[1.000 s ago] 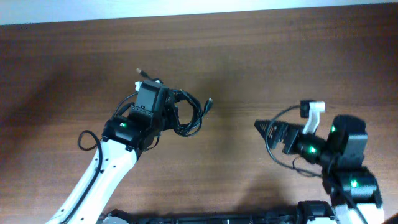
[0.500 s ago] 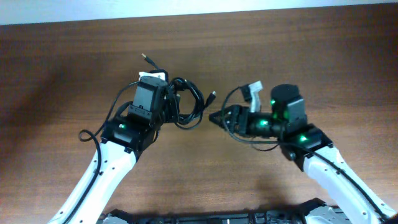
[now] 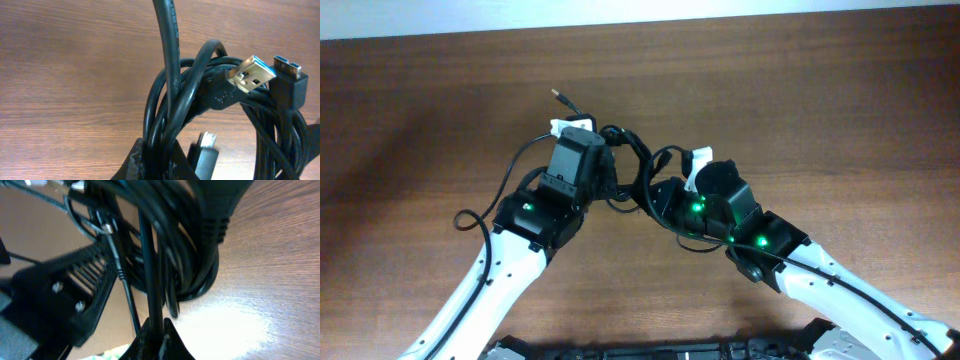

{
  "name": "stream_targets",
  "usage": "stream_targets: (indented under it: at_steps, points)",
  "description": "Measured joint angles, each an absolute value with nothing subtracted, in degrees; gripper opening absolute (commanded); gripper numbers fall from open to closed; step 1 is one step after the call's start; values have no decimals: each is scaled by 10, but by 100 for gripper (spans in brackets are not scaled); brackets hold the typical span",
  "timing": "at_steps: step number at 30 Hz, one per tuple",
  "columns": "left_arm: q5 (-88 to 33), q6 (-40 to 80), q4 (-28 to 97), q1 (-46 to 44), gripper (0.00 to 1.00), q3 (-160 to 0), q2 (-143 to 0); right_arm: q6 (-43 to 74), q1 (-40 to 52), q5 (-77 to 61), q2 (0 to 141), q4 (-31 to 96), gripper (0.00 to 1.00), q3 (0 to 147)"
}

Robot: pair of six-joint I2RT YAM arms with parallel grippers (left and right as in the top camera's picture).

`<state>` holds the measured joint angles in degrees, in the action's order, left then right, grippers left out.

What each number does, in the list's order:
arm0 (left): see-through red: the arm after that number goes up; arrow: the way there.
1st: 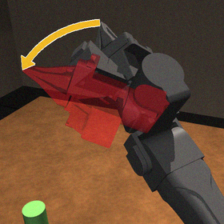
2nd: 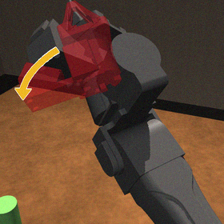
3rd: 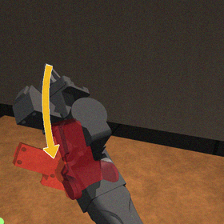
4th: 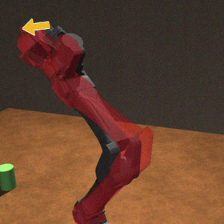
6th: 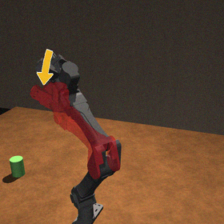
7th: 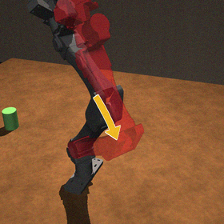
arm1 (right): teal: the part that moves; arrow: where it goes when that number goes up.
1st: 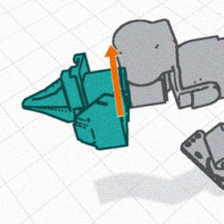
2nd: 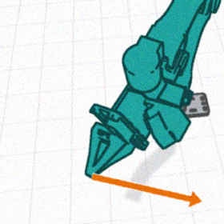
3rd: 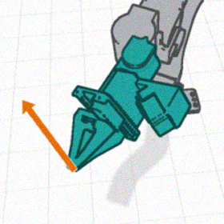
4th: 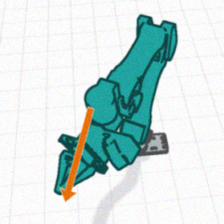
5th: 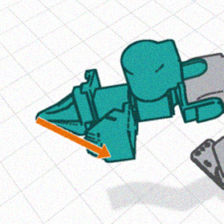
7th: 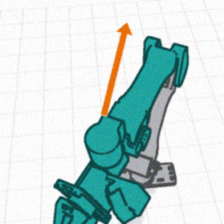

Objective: Untangle cables
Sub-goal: 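Move the right gripper to the bundle and grasp a cable loop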

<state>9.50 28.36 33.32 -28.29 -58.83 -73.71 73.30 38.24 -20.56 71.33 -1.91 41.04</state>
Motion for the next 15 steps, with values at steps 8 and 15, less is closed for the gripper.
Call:
stream_targets:
  at_steps: [8, 15]
  points:
    - [238, 238, 345, -291, 0, -588, -737, 547, 332, -313, 692, 119, 4, 417]
    - [110, 159, 342, -285, 0, -588, -737, 522, 280, -387, 677, 123, 8, 417]
